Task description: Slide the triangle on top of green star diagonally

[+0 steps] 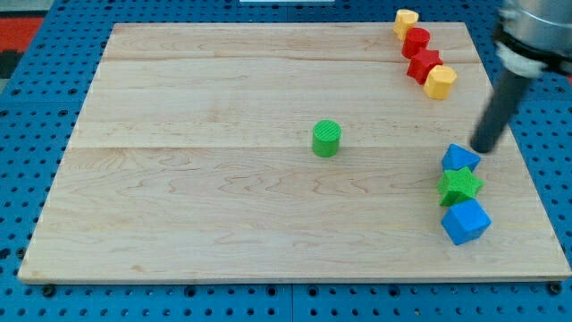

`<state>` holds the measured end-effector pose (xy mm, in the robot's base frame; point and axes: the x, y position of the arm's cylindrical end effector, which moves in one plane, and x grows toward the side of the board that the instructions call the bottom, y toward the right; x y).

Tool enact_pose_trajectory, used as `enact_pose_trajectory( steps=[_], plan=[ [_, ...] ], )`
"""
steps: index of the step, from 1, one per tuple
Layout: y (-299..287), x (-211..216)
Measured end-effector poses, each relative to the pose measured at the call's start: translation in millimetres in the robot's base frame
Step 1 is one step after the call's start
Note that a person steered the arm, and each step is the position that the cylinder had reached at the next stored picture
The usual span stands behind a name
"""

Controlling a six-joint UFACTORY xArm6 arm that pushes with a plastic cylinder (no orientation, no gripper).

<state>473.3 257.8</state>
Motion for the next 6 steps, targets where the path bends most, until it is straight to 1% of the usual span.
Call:
enact_pose_trajectory(
  steps=[1,2,3,4,5,6],
  plan=[
    [-33,24],
    [-77,22],
    [-40,2],
    [-19,-44],
    [-74,-29],
    [-89,11]
  ],
)
